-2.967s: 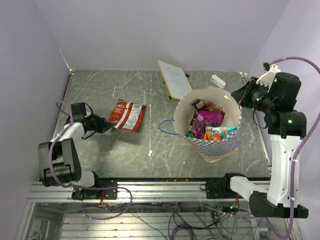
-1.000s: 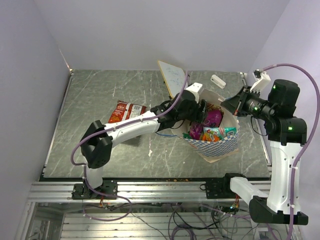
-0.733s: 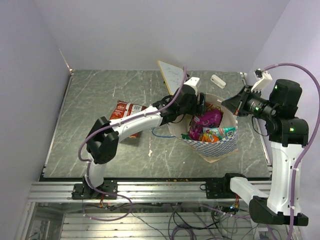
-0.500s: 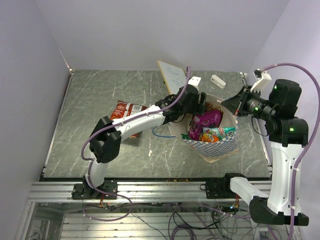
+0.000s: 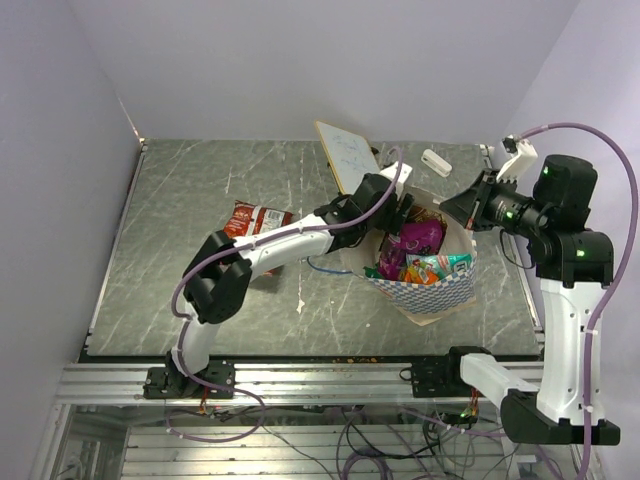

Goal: Take the snacks out of the paper bag
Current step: Take out the snack from the paper bag.

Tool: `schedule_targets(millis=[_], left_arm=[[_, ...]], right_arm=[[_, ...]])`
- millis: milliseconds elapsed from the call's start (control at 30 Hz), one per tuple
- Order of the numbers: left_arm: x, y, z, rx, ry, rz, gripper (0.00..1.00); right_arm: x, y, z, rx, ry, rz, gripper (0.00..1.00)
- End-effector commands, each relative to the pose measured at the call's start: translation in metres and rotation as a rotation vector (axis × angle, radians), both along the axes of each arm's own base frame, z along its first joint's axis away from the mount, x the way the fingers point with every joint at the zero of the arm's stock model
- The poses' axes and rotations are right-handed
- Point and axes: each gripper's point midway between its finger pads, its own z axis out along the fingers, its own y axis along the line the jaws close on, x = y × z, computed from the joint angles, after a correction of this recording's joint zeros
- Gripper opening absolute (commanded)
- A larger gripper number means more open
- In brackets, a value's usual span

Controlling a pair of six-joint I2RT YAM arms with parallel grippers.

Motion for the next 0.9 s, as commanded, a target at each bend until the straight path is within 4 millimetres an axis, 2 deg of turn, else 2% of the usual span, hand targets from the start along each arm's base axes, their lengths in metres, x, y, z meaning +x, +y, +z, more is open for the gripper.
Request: schedule_targets(millis=[0,100,200,233,267,333,433,700,867], left_arm=[[0.010,-0.023,0.000,-0.030,-0.056,-0.082,0.82],[0.006,-0.038,-0.006,-0.071,-0.023,-0.125,0.78],[0.003,-0.046,-0.006,-0.095,-0.002,-0.150,0.68],[0.001,-0.047,-0.006,-0.102,0.009,-0.149,0.61],[0.002,-0.046,-0.006,-0.106,0.020,-0.137,0.45],[0.002,-0.042,-0.005,-0.120,0.044,-0.099,0.27],[-0.002,-0.034,0.009,-0.150,0.053,-0.075,0.08],[-0.034,-0.025,0.047,-0.235,0.161,-0.120,0.07],[-0.053,-0.019,0.099,-0.325,0.169,-0.169,0.07]], right_arm=[[-0.004,0.004,0.015,-0.014,-0.052,0.028,0.00],[-0.002,0.003,0.015,-0.019,-0.053,0.026,0.00],[0.001,0.002,0.015,-0.025,-0.053,0.022,0.00],[0.001,0.002,0.015,-0.028,-0.055,0.019,0.00],[0.001,0.002,0.015,-0.031,-0.054,0.019,0.00],[0.001,0.002,0.013,-0.033,-0.053,0.020,0.00],[0.002,0.001,0.013,-0.038,-0.056,0.014,0.00],[0.009,-0.008,0.015,-0.077,-0.070,-0.042,0.00],[0.012,-0.016,0.009,-0.086,-0.048,-0.098,0.00]])
